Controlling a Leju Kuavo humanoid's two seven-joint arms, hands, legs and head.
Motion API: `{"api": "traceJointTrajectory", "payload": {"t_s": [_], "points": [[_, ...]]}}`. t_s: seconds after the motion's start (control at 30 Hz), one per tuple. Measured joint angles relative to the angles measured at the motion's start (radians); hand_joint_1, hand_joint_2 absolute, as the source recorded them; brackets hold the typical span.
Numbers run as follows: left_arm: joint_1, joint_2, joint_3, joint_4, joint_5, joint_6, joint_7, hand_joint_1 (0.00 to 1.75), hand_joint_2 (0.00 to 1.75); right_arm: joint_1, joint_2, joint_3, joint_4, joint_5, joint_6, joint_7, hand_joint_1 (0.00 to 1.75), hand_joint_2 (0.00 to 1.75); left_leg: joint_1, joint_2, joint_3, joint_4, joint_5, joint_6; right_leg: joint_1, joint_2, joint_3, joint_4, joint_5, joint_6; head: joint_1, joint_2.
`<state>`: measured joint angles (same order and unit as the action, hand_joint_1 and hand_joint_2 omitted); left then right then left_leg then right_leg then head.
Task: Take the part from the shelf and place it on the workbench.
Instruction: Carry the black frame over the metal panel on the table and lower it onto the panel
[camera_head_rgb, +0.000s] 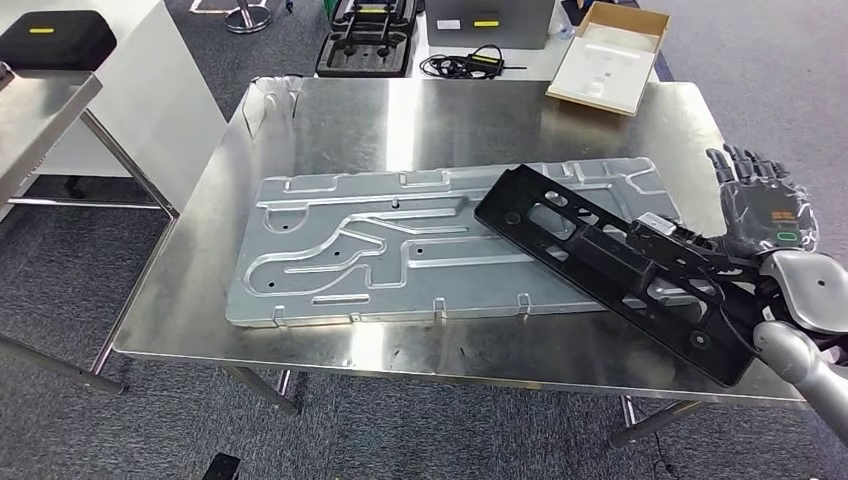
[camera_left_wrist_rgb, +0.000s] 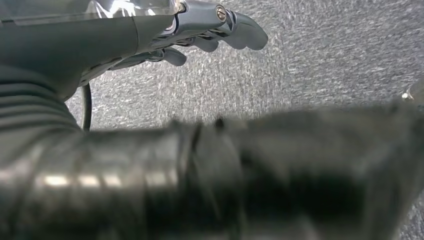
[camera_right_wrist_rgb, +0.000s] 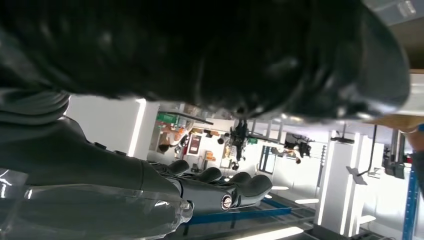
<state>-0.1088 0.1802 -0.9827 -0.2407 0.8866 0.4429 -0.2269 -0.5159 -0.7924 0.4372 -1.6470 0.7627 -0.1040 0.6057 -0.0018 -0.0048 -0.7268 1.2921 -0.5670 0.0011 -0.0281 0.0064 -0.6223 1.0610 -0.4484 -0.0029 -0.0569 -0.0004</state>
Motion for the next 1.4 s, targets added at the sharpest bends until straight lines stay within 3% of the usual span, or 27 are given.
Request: {"api": "traceJointTrajectory", "payload": {"t_s": [0.07, 0.13, 0.23, 0.3, 0.33, 0.4, 0.43, 0.47, 0.5, 0.57, 0.63, 0.77, 0.83, 0.93, 0.97, 1.0, 1.03, 1.1, 1.17, 1.23, 1.3, 1.33, 1.4], "points": [[-0.001, 0.0, 0.001, 0.0, 0.004, 0.001, 0.002, 0.0, 0.0, -0.002, 0.001, 0.0, 0.0, -0.015, -0.007, 0.002, 0.0, 0.0, -0.002, 0.0, 0.058, -0.126, 0.069, 0.012, 0.001, 0.0, 0.003, 0.0, 0.0, 0.0, 0.0, 0.0], [-0.002, 0.002, 0.003, 0.0, 0.005, 0.006, 0.005, 0.0, 0.0, -0.006, 0.003, -0.002, 0.0, -0.035, -0.02, 0.005, 0.0, 0.0, -0.007, 0.0, 0.111, -0.236, 0.106, 0.023, 0.003, 0.001, 0.003, -0.002, 0.001, 0.005, 0.0, 0.0], [-0.003, 0.002, 0.006, 0.0, 0.01, 0.028, 0.016, 0.0, 0.0, -0.01, 0.008, -0.003, 0.0, -0.081, -0.046, 0.008, 0.0, 0.0, -0.011, 0.0, 0.124, -0.268, 0.112, 0.032, 0.003, 0.001, 0.003, -0.01, 0.007, 0.021, 0.001, 0.0], [-0.003, 0.001, 0.007, 0.0, 0.011, 0.053, 0.028, 0.0, 0.0, -0.018, 0.012, -0.003, -0.001, -0.129, -0.067, 0.008, 0.0, 0.0, -0.007, 0.001, 0.13, -0.286, 0.125, 0.04, 0.003, -0.001, -0.003, 0.003, -0.007, 0.029, 0.002, 0.0], [-0.004, 0.001, 0.007, 0.0, 0.009, 0.069, 0.036, 0.0, 0.0, -0.024, 0.015, -0.003, -0.001, -0.157, -0.078, 0.008, 0.0, 0.0, -0.005, 0.003, 0.133, -0.294, 0.131, 0.045, 0.004, -0.002, -0.017, 0.036, -0.031, 0.032, 0.003, 0.0], [-0.005, 0.0, 0.007, 0.0, 0.004, 0.093, 0.051, 0.0, 0.0, -0.036, 0.025, -0.003, -0.001, -0.219, -0.097, 0.008, 0.0, 0.0, -0.007, 0.004, 0.13, -0.297, 0.136, 0.051, 0.003, -0.003, -0.066, 0.153, -0.097, 0.034, 0.004, 0.0], [-0.005, 0.0, 0.007, 0.0, 0.003, 0.099, 0.058, 0.0, 0.0, -0.039, 0.031, -0.001, -0.001, -0.255, -0.104, 0.008, 0.0, 0.0, -0.008, 0.004, 0.128, -0.296, 0.136, 0.052, 0.003, -0.003, -0.089, 0.21, -0.12, 0.036, 0.004, 0.0], [-0.005, 0.0, 0.007, 0.0, 0.003, 0.101, 0.063, 0.0, 0.0, -0.043, 0.038, 0.002, -0.001, -0.294, -0.11, 0.008, 0.0, 0.0, -0.008, 0.004, 0.126, -0.293, 0.136, 0.052, 0.002, -0.003, -0.1, 0.241, -0.125, 0.038, 0.004, 0.0], [-0.004, 0.0, 0.007, 0.0, 0.004, 0.101, 0.068, 0.0, 0.0, -0.049, 0.045, 0.006, -0.001, -0.335, -0.115, 0.005, 0.0, 0.0, -0.008, 0.003, 0.124, -0.29, 0.136, 0.052, 0.0, -0.003, -0.093, 0.233, -0.111, 0.04, 0.004, 0.0], [-0.005, -0.001, 0.007, 0.0, 0.006, 0.101, 0.076, 0.0, 0.0, -0.071, 0.06, 0.019, -0.002, -0.44, -0.136, -0.011, 0.0, 0.0, -0.007, 0.002, 0.117, -0.276, 0.132, 0.047, -0.004, -0.004, -0.036, 0.126, -0.057, 0.043, 0.004, 0.0], [-0.006, -0.002, 0.007, 0.0, 0.009, 0.103, 0.083, 0.0, 0.0, -0.099, 0.082, 0.031, -0.007, -0.59, -0.188, -0.047, 0.0, 0.0, -0.01, 0.0, 0.103, -0.256, 0.127, 0.037, -0.002, -0.002, 0.013, 0.029, -0.026, 0.038, 0.003, 0.0], [-0.007, -0.006, 0.007, 0.0, 0.014, 0.105, 0.095, 0.0, 0.0, -0.135, 0.151, 0.055, -0.025, -0.916, -0.391, -0.184, 0.0, 0.0, -0.011, -0.002, 0.087, -0.245, 0.13, 0.016, 0.001, 0.0, 0.012, 0.01, -0.016, 0.013, 0.002, 0.0], [-0.007, -0.009, 0.007, 0.0, 0.015, 0.105, 0.101, 0.0, 0.0, -0.149, 0.185, 0.065, -0.039, -1.022, -0.488, -0.246, 0.0, 0.0, -0.007, -0.002, 0.068, -0.202, 0.093, 0.003, -0.002, -0.004, 0.008, 0.007, -0.008, 0.001, -0.003, 0.0], [-0.007, -0.015, 0.007, 0.0, 0.017, 0.105, 0.111, 0.0, 0.0, -0.159, 0.224, 0.075, -0.063, -1.111, -0.564, -0.329, 0.0, 0.0, 0.0, -0.001, 0.002, -0.033, -0.007, -0.013, 0.0, -0.008, -0.005, 0.006, 0.002, -0.009, -0.007, 0.0], [-0.006, -0.017, 0.007, 0.0, 0.018, 0.105, 0.114, 0.0, 0.0, -0.159, 0.238, 0.077, -0.071, -1.127, -0.575, -0.354, 0.0, 0.0, 0.002, -0.001, -0.009, 0.005, -0.022, -0.015, 0.001, -0.008, -0.01, 0.006, 0.005, -0.01, -0.007, 0.0], [-0.005, -0.019, 0.007, 0.0, 0.02, 0.105, 0.118, 0.0, 0.0, -0.157, 0.251, 0.079, -0.081, -1.137, -0.58, -0.375, 0.0, 0.0, 0.003, -0.001, -0.003, 0.008, -0.018, -0.015, 0.001, -0.008, -0.014, 0.006, 0.008, -0.009, -0.007, 0.0], [-0.004, -0.02, 0.007, 0.0, 0.021, 0.106, 0.122, 0.0, 0.0, -0.155, 0.263, 0.079, -0.09, -1.142, -0.582, -0.389, 0.0, 0.0, 0.003, -0.001, 0.023, -0.026, 0.001, -0.013, 0.001, -0.007, -0.017, 0.006, 0.011, -0.008, -0.007, 0.0], [-0.005, -0.022, 0.007, 0.0, 0.023, 0.106, 0.129, 0.0, 0.0, -0.152, 0.282, 0.078, -0.108, -1.142, -0.586, -0.409, 0.0, 0.0, 0.002, -0.001, 0.105, -0.16, 0.049, -0.005, 0.001, -0.007, -0.02, 0.006, 0.016, -0.003, -0.007, 0.0], [-0.006, -0.022, 0.007, 0.0, 0.024, 0.107, 0.137, 0.0, 0.0, -0.146, 0.303, 0.072, -0.126, -1.132, -0.589, -0.431, 0.0, 0.0, -0.003, -0.002, 0.156, -0.248, 0.072, 0.005, 0.002, -0.007, -0.021, 0.005, 0.023, 0.006, -0.007, 0.0], [-0.006, -0.023, 0.008, 0.0, 0.025, 0.108, 0.143, 0.0, 0.0, -0.134, 0.325, 0.066, -0.141, -1.117, -0.59, -0.451, 0.0, 0.0, -0.009, -0.003, 0.159, -0.26, 0.078, 0.015, 0.001, -0.007, -0.021, -0.001, 0.031, 0.019, -0.007, 0.0], [-0.004, -0.025, 0.008, 0.0, 0.026, 0.108, 0.147, 0.0, 0.0, -0.124, 0.338, 0.061, -0.151, -1.106, -0.59, -0.462, 0.0, 0.0, -0.005, 0.0, 0.158, -0.273, 0.094, 0.028, 0.001, -0.007, -0.024, 0.003, 0.026, 0.03, -0.006, 0.0], [-0.004, -0.026, 0.008, 0.0, 0.026, 0.108, 0.148, 0.0, 0.0, -0.12, 0.342, 0.057, -0.156, -1.104, -0.591, -0.469, 0.0, 0.0, -0.003, 0.002, 0.157, -0.281, 0.103, 0.035, 0.002, -0.007, -0.032, 0.024, 0.005, 0.033, -0.005, 0.0], [-0.004, -0.029, 0.008, 0.0, 0.029, 0.108, 0.15, 0.0, 0.0, -0.108, 0.353, 0.046, -0.168, -1.106, -0.591, -0.487, 0.0, 0.0, -0.002, 0.005, 0.148, -0.289, 0.117, 0.046, 0.005, -0.007, -0.066, 0.123, -0.071, 0.034, -0.002, 0.0]]}}
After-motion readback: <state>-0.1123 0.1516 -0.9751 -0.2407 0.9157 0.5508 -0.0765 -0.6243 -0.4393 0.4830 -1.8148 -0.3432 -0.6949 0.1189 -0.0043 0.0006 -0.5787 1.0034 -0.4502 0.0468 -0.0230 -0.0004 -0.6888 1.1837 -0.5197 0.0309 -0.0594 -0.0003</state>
